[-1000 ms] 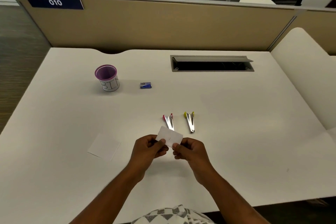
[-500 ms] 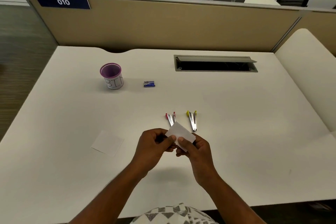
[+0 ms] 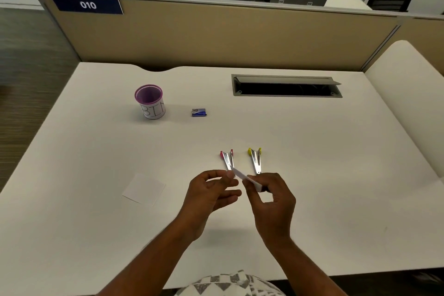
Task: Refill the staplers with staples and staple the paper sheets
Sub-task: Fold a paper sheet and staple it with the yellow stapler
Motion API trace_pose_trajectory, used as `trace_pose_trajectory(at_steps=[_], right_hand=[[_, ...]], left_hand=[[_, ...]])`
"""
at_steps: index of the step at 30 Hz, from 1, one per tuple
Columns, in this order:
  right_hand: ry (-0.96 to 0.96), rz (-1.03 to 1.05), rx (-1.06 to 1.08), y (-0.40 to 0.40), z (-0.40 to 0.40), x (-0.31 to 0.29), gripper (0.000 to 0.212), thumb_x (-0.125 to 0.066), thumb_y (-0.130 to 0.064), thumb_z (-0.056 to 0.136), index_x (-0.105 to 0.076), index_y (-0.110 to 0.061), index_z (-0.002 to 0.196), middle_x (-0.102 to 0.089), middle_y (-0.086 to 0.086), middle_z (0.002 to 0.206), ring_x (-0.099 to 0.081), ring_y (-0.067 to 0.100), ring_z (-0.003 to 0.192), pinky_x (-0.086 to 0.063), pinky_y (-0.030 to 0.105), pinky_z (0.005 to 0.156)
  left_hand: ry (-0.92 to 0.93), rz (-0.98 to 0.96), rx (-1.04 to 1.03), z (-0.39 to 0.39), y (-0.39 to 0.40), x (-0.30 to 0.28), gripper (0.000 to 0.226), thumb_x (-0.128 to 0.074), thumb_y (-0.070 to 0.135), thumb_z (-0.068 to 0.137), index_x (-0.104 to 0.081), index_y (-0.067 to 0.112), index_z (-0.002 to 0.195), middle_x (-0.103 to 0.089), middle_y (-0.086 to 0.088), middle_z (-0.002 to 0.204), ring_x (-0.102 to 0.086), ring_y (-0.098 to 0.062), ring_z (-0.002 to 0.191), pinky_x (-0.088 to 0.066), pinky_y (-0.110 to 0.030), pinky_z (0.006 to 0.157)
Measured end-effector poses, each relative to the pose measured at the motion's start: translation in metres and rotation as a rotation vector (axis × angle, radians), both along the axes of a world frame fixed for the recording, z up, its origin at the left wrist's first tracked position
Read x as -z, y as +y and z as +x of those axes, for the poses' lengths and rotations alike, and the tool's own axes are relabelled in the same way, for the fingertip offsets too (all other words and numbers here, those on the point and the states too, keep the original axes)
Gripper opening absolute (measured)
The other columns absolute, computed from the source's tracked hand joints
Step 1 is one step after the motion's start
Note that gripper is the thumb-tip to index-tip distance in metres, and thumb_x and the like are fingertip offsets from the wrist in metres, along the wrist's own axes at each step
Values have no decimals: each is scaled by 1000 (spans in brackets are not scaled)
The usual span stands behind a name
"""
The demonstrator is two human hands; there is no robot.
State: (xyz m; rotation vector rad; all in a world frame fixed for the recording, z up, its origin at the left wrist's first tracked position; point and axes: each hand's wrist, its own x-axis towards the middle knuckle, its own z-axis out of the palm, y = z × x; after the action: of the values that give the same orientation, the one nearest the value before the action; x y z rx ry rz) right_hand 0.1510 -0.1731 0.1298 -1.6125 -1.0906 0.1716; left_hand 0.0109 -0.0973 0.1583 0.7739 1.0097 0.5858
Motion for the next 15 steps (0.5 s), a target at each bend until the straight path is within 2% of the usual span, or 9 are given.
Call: trace_pose_trajectory(at_steps=[4, 8, 12, 15], right_hand=[[-144, -8, -15, 3, -4, 5, 31, -83, 7, 75, -80, -13, 99, -65, -3, 93, -63, 19, 91, -54, 38, 74], [-32, -56, -89, 2, -7, 8, 39, -74, 9, 79, -77, -14, 111, -65, -4, 106, -62, 19, 104, -57, 39, 81], [306, -122, -99, 2, -8, 4, 53, -61, 14, 80, -73, -24, 115, -69, -10, 113, -66, 17, 110, -58, 24, 82], [730, -181, -49, 11, -2, 0, 40, -65, 9, 89, -78, -26, 104, -78, -1, 104, -73, 19, 99, -61, 29, 77]], left_hand=[[-108, -21, 10, 3, -3, -4, 44, -75, 30, 86, -66, -4, 112, -75, -22, 108, -74, -35, 102, -59, -43, 93], [13, 28, -47, 4, 0, -2, 33, -72, 17, 89, -65, -7, 110, -74, -23, 107, -76, -30, 96, -61, -43, 89], [80, 29, -92, 1, 5, 1, 23, -69, 13, 92, -68, 2, 112, -76, -15, 108, -76, -29, 96, -62, -45, 87], [94, 68, -102, -1, 8, 2, 20, -70, 13, 92, -69, 3, 109, -78, -12, 103, -77, -27, 92, -63, -42, 82]])
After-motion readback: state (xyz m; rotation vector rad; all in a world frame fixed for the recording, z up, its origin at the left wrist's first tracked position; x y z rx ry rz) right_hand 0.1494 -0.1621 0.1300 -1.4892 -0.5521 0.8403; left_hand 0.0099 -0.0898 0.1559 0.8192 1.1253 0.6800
